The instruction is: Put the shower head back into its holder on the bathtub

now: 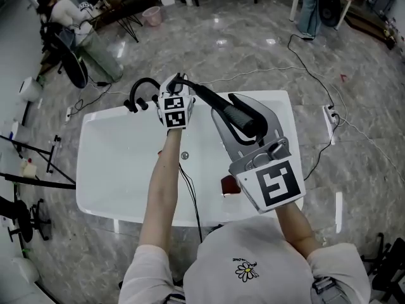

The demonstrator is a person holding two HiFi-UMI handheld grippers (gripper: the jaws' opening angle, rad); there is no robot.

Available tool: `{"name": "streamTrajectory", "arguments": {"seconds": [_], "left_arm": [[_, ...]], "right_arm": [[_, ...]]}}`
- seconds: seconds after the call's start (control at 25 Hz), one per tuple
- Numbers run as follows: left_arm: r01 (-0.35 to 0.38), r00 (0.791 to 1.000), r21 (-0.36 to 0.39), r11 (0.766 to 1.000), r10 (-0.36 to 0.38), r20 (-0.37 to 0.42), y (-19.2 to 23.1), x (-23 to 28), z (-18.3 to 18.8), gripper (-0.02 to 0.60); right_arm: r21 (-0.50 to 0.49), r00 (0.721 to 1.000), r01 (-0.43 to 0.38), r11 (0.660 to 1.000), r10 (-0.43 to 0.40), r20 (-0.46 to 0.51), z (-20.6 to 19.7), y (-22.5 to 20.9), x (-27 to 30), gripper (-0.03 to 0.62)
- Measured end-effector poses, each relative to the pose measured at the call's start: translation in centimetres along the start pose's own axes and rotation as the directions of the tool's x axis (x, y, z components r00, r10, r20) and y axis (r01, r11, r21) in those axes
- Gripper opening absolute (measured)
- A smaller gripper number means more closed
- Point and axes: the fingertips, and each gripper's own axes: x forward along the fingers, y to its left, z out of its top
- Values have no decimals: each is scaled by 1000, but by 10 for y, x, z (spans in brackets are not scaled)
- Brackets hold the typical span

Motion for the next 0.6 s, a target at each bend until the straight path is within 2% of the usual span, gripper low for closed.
{"name": "streamTrajectory", "arguments": {"seconds": [0.12,0.24,0.4,0.6], "left_arm": [[-15,999,-65,998,13,-35,-3,4,-28,61],[-28,1000,-128,991,27,-7,2,13,-28,61],[-31,999,-108,994,35,37,21,36,-10,61],[-34,998,-82,996,38,47,37,64,-9,61]], "right_arm": [[-10,1000,-2,1000,2,26,-2,-5,5,141],[-12,1000,0,1000,0,12,-8,-13,12,141],[19,997,6,1000,-5,-80,-32,-22,24,141],[10,999,25,1000,-24,-31,-39,-37,42,141]]}}
